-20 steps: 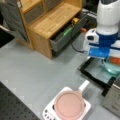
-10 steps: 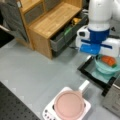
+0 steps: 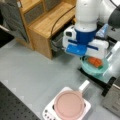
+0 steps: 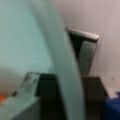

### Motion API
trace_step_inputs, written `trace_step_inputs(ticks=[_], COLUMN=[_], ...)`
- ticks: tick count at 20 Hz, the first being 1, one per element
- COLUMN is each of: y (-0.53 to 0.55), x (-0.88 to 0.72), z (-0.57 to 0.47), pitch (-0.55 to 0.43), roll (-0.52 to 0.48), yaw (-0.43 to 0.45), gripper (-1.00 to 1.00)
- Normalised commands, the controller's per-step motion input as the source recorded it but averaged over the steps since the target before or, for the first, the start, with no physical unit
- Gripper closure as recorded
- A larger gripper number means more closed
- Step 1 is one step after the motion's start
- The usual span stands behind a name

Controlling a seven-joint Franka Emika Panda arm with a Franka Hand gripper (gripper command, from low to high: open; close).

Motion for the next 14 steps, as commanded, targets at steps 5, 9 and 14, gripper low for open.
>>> trace_step_inputs(ticks=[5,9,14], y=[-0.16,-0.17,-0.26], x=[0.51,0.45,0.47], z=[0.29,0.26,0.21], pitch=[0.3,0.273,0.256], roll=[-0.126,-0.121,-0.101], yaw=[0.263,0.246,0.22], gripper=[1.0,1.0,1.0])
